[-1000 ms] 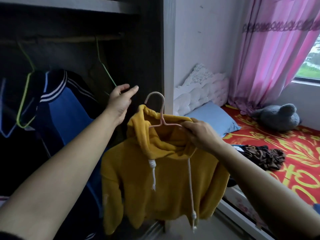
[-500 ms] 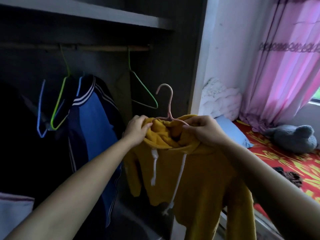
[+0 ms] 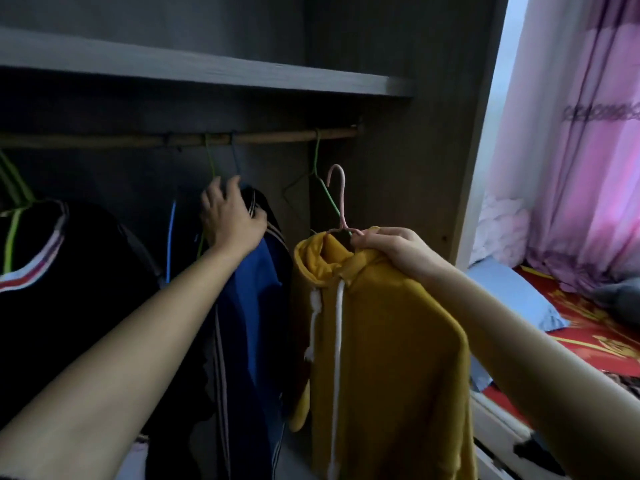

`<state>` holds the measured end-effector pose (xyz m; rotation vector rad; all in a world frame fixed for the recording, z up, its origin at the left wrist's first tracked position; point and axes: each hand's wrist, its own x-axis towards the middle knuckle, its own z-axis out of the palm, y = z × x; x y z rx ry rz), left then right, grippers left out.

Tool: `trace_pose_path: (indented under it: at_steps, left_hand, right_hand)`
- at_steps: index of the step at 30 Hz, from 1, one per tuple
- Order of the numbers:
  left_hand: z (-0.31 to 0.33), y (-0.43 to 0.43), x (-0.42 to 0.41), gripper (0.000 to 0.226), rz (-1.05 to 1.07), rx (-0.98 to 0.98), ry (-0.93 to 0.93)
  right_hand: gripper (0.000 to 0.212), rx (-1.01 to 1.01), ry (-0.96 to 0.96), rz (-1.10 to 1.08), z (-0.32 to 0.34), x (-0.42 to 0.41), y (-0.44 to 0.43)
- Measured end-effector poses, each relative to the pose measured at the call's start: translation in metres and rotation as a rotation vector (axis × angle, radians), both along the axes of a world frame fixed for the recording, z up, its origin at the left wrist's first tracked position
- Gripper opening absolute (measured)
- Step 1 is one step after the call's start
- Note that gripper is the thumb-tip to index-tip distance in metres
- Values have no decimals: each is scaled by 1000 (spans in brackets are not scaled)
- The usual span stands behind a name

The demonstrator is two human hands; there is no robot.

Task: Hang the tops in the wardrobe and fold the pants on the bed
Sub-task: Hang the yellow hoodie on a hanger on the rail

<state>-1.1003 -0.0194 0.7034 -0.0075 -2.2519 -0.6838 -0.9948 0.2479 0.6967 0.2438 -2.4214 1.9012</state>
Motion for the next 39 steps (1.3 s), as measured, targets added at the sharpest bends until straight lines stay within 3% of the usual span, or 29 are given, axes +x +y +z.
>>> trace_pose_path:
  at_steps: [3, 6, 12, 22, 27, 33, 36, 39]
  left_hand:
    - [-1, -16, -5, 77, -61, 73, -214]
    - [-7, -23, -10, 72, -68, 46, -301]
    - [-11, -29, -18, 46, -111, 88, -233]
    - [-20, -27, -39, 28, -189, 277, -250]
    - [-15, -20, -49, 26, -234, 359, -279]
    - [-16, -16, -54, 27, -292, 478, -278]
    - [-18, -18, -52, 27, -301, 481, -272]
    - [-22, -22, -49, 28, -288, 460, -254]
  right_hand:
    - [32, -38, 13, 14, 3, -16, -24]
    - [31, -66, 48, 15, 9, -34, -45]
    - [26, -60, 174, 5, 27, -79, -71]
    - [30, -100, 280, 27, 46, -157, -101]
    - [16, -12, 247, 17, 42, -183, -106]
    - [37, 137, 207, 3, 36, -188, -115]
    - [64, 230, 342, -24, 33, -181, -107]
    - [64, 23, 498, -131, 16, -174, -86]
